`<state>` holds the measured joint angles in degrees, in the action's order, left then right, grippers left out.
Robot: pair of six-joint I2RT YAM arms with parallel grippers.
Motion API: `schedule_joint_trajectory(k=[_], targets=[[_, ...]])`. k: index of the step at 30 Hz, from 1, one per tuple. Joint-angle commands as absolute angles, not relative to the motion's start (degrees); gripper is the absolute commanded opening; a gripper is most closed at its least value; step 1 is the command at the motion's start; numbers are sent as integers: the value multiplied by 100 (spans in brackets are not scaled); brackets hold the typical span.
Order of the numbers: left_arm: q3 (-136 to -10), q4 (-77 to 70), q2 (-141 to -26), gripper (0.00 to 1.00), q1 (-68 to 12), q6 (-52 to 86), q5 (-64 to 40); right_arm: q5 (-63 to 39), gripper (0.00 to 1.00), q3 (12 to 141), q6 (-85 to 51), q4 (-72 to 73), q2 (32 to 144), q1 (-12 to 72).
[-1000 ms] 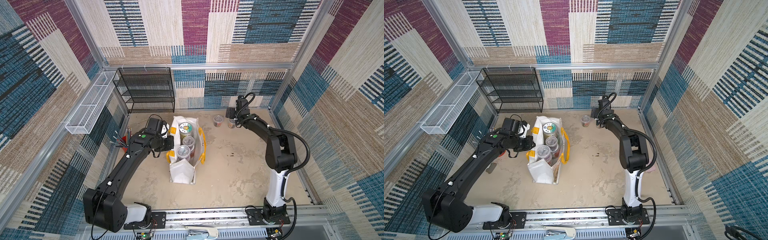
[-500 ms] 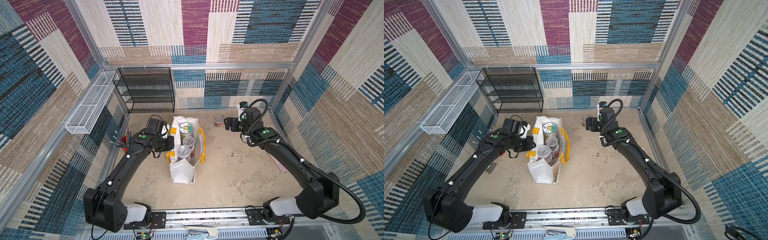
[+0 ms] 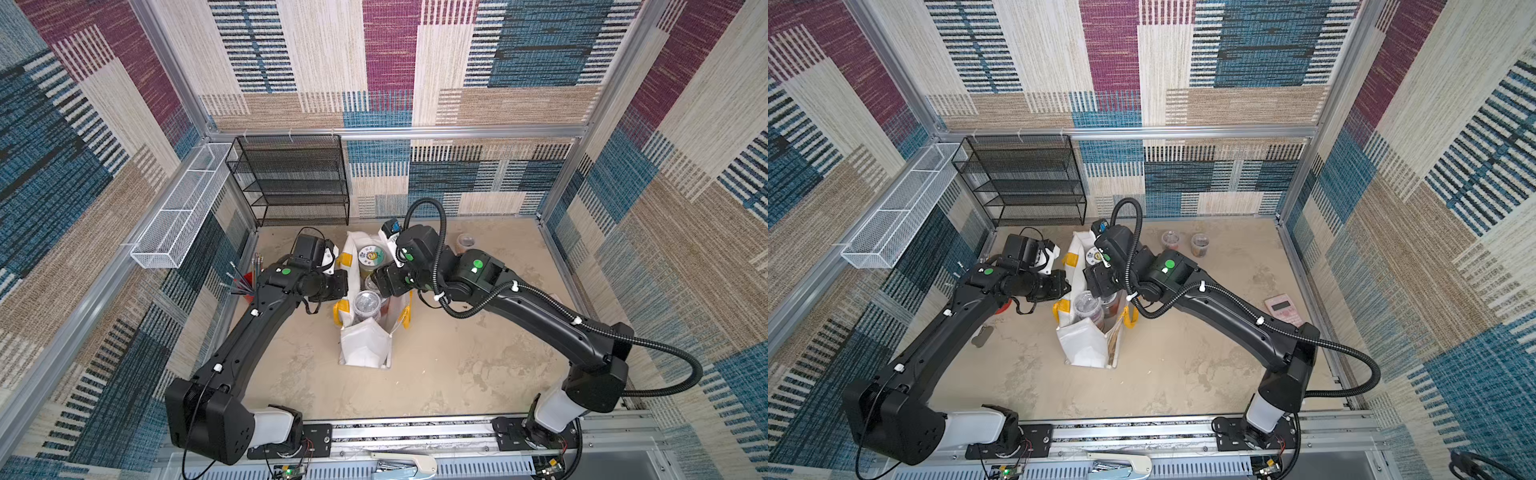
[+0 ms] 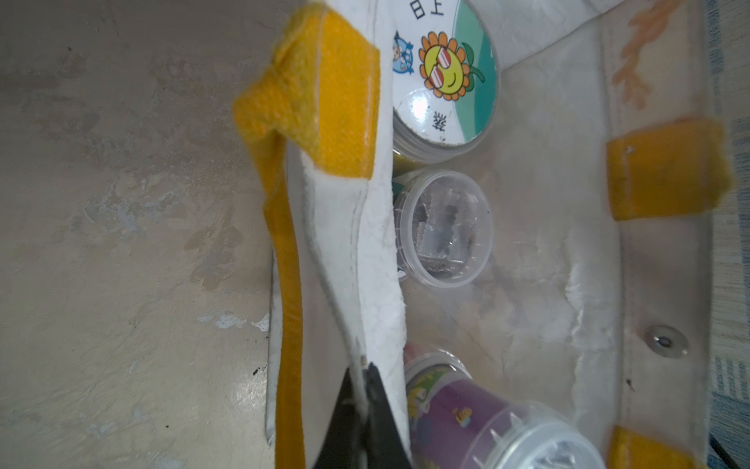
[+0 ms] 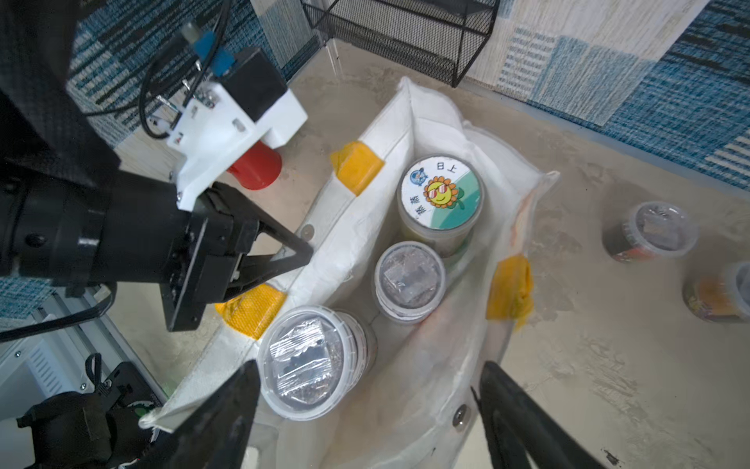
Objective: Take out the seed jars from the canvas bag
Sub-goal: Pick up the seed jar from the canvas bag.
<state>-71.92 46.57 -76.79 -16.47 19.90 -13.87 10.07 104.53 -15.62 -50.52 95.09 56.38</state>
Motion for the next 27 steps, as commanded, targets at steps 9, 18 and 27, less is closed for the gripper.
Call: schedule_joint_trajectory(k=[9, 18, 27], targets=[[-7146, 4644, -7655, 0, -1641, 1890, -1369, 1139, 85, 10817, -1993, -5444, 10214, 6086], [-7036, 4588, -7603, 0, -1644, 1927, -1413, 1510, 85, 11481, -1934, -5784, 10906, 6181], [-6943, 4513, -7533, 0, -1639, 1978, -1459, 1494, 86, 11183, -2027, -5719, 11005, 6233]])
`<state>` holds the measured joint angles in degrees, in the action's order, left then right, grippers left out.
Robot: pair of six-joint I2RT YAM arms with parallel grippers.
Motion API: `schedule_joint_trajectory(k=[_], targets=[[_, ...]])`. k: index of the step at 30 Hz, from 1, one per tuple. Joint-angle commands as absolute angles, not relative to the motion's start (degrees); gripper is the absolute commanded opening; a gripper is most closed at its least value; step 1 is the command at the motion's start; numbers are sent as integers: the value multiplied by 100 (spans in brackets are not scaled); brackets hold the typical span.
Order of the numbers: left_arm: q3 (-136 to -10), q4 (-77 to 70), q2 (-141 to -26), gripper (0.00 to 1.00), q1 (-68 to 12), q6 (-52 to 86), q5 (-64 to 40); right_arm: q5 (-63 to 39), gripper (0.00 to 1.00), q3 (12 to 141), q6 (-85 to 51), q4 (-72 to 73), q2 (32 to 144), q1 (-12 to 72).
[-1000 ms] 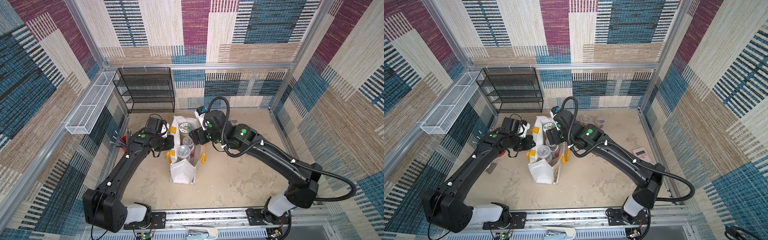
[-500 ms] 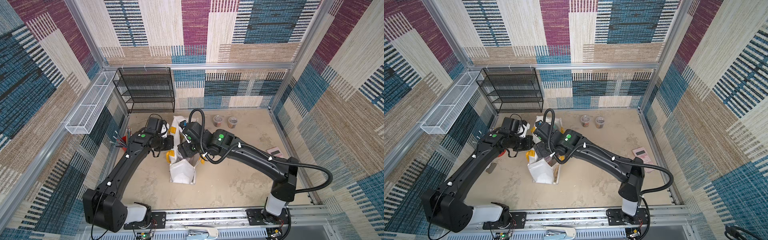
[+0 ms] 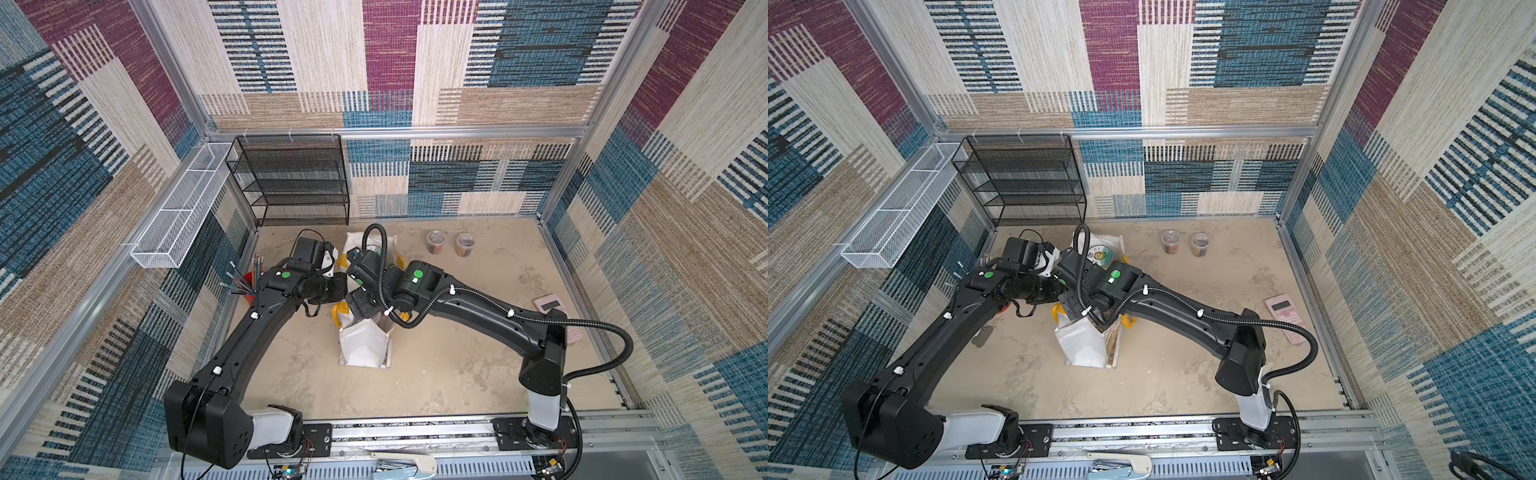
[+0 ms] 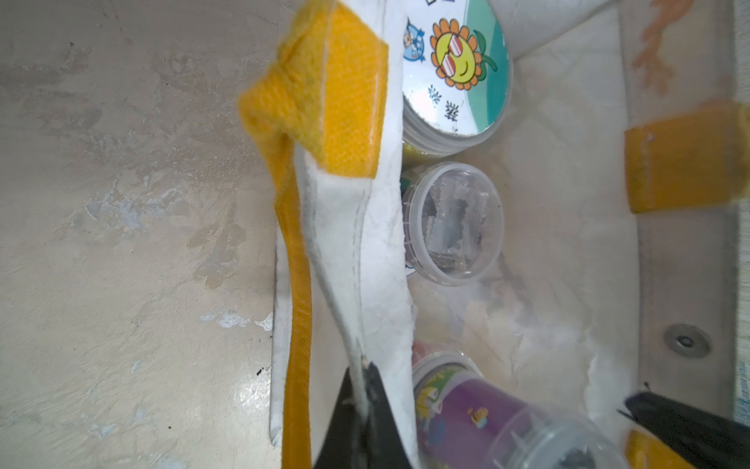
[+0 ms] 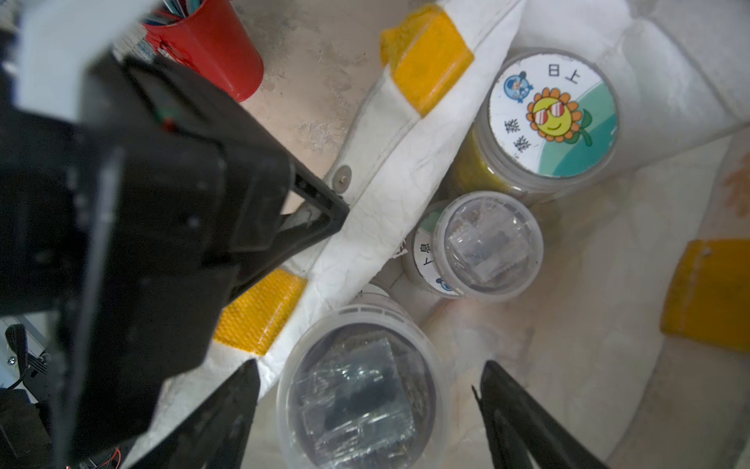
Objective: Take out the seed jars from the canvas bag
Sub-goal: Pick up the seed jar from the canvas bag.
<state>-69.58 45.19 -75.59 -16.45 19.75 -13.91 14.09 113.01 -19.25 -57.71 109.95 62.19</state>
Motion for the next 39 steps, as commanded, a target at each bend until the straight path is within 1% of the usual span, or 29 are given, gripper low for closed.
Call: schedule_joint_trajectory(k=[1, 8, 17, 19, 24, 25, 28, 36, 39], targets=[[-6943, 4511, -7528, 0, -1644, 1978, -1468, 1488, 85, 11071, -2033, -5658, 10988, 6231], [-6899, 4484, -7506, 0, -1644, 2004, -1495, 1564, 80, 10756, -2074, -5399, 10983, 6232], [-6871, 4483, -7471, 0, -1644, 1995, -1488, 1696, 79, 10824, -2041, -5247, 11055, 6234], [-6865, 4484, -7462, 0, -1641, 1995, -1487, 1705, 73, 10845, -2033, -5247, 11065, 6231], [-6863, 4495, -7444, 0, -1644, 1978, -1468, 1671, 54, 10879, -2025, -5315, 11037, 6238], [-6872, 4507, -7444, 0, -1644, 1969, -1463, 1683, 51, 10900, -2019, -5334, 11024, 6235], [-6881, 4509, -7453, 0, -1644, 1960, -1460, 1803, 47, 11014, -1974, -5379, 10958, 6237], [-6869, 4508, -7444, 0, -1644, 1973, -1443, 2356, 43, 11663, -1704, -5539, 10772, 6186], [-6857, 4508, -7444, 0, -1644, 1978, -1459, 2443, 42, 11880, -1567, -5566, 10648, 5990]])
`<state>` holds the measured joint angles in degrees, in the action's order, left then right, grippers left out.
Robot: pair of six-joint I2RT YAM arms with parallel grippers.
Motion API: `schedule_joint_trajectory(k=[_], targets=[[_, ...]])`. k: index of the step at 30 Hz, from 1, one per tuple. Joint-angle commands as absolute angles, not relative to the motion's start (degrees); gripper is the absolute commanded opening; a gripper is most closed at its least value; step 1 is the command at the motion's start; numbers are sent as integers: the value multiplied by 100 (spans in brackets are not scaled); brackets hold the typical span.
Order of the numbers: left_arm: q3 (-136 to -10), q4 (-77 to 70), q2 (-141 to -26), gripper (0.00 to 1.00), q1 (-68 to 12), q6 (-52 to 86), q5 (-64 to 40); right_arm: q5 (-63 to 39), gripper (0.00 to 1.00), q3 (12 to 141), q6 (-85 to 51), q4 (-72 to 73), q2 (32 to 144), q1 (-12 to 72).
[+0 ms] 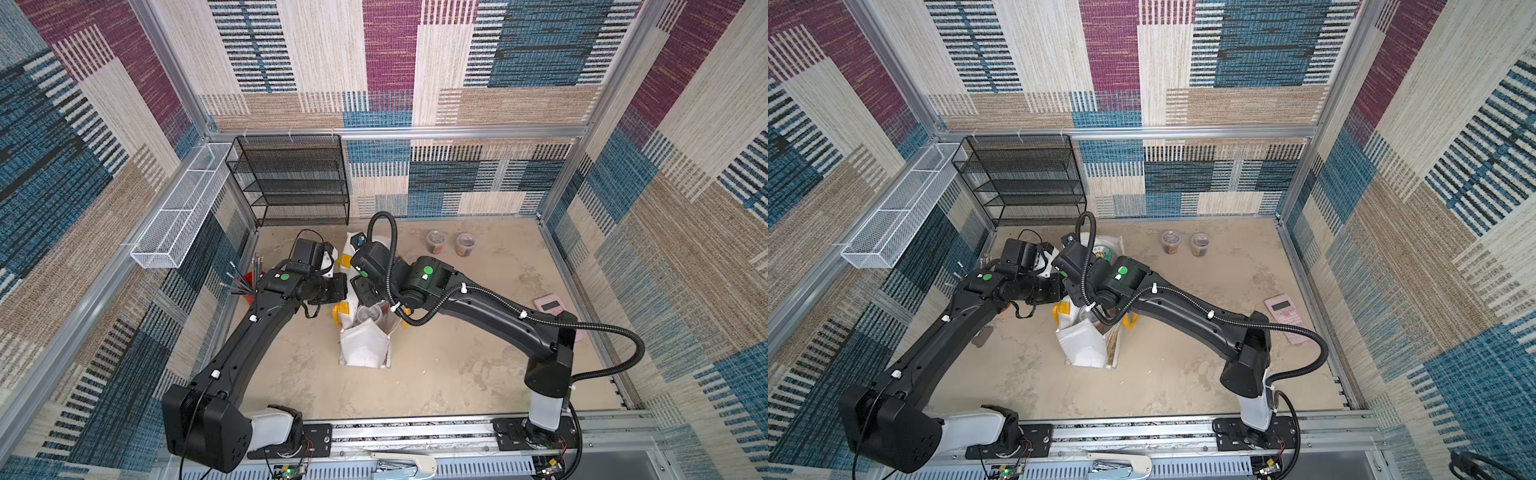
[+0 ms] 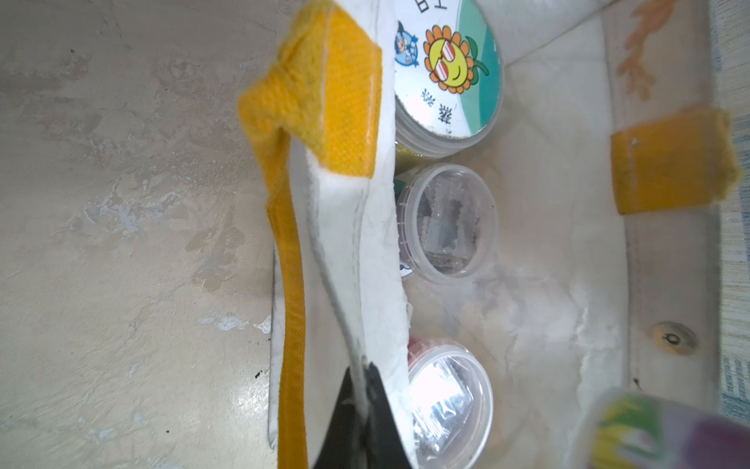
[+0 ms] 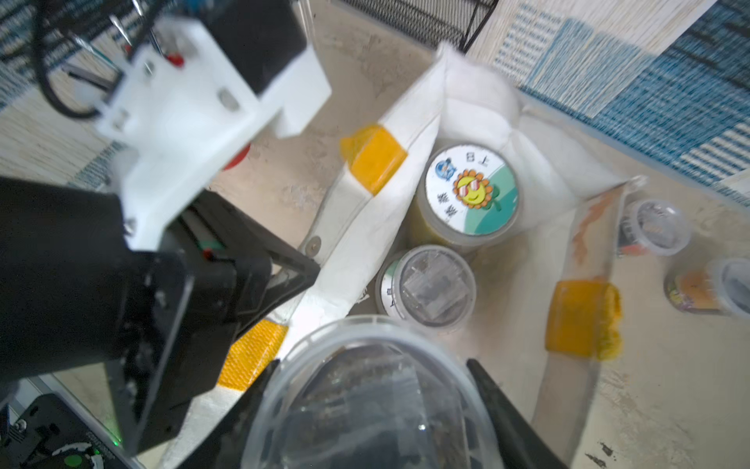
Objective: Take out the seed jars from the canvas bag
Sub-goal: Pick up the seed jar from the canvas bag, then place the seed jar at the center of the board.
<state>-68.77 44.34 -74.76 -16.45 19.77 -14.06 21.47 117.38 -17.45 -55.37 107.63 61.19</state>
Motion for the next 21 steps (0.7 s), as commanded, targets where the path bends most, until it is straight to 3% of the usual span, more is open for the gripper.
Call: schedule_joint_trajectory(k=[1, 8, 16, 21], targets=[[-6857, 4504, -7444, 0, -1643, 1978, -1459, 2420, 41, 11892, -1498, -5519, 10565, 5869], [-6855, 4488, -7436, 0, -1644, 1969, -1488, 2508, 41, 11497, -1085, -5285, 9800, 4666], [-6829, 4457, -7400, 0, -1644, 1995, -1542, 2162, 41, 9035, -1018, -4054, 8648, 2769], [-6851, 4517, -7396, 0, -1644, 1961, -1469, 1961, 41, 7991, -989, -3290, 8475, 1759]])
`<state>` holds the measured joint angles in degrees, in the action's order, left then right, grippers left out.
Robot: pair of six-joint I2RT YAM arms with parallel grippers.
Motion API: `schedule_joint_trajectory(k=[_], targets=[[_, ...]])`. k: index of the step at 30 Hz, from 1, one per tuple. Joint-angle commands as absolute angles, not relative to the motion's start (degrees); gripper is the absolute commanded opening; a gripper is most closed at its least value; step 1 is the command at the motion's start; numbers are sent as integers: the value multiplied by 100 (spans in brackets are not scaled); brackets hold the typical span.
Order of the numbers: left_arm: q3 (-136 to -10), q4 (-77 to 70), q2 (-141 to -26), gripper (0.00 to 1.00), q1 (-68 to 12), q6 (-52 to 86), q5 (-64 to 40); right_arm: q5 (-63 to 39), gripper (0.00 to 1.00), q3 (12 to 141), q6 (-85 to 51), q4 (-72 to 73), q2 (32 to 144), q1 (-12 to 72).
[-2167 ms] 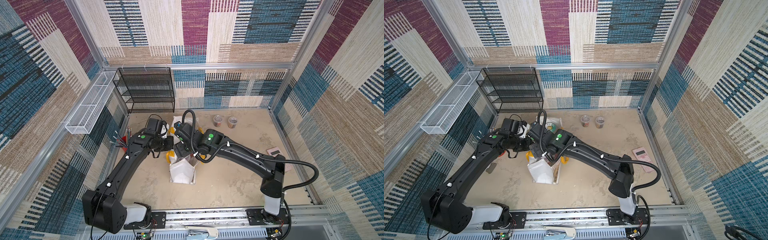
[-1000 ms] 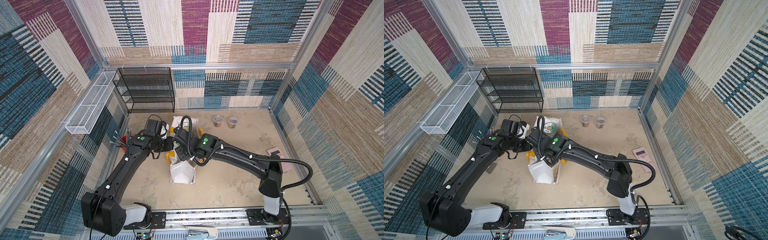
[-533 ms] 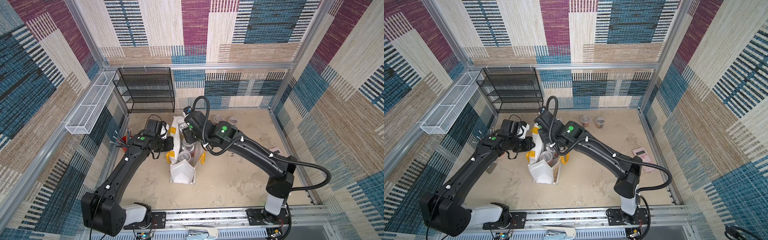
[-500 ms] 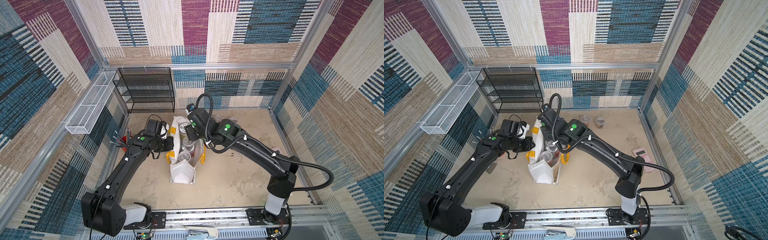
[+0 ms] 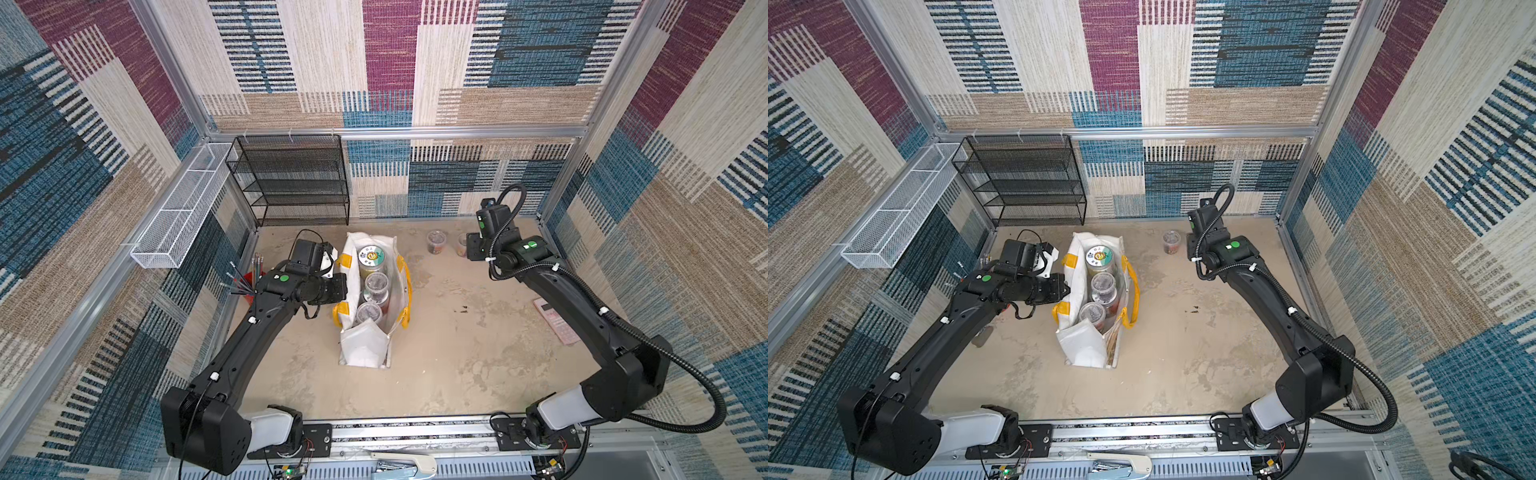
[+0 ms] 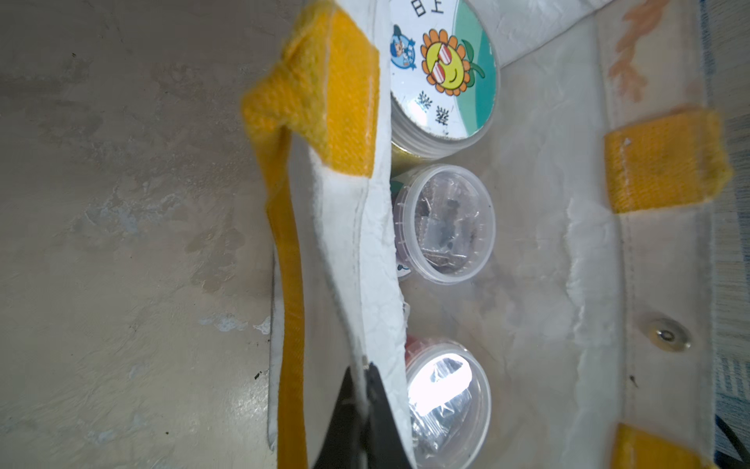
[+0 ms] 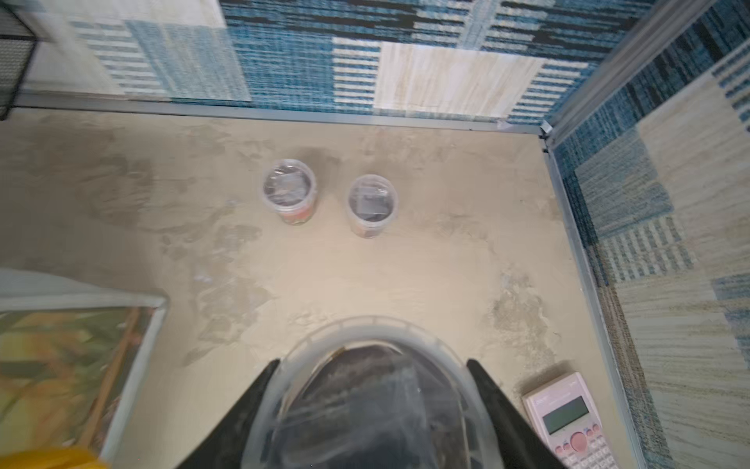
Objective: Take out the seed jars from the canvas bag
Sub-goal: Place the seed jar at the center of the board.
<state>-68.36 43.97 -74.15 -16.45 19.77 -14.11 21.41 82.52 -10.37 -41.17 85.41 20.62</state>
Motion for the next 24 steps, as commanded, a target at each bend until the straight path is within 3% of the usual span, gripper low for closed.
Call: schedule_joint_trajectory(k=[1, 11, 24], targets=[[-6864, 4533, -7408, 0, -1644, 1952, -1466, 1946, 41, 7856, -989, -3109, 8503, 1578], [-7035, 4734, -7559, 0, -1644, 1890, -1318, 2164, 40, 7664, -1162, -1728, 9682, 729], [-7264, 5107, -7526, 0, -1644, 1845, -837, 2214, 40, 8062, -872, -978, 11015, 440]])
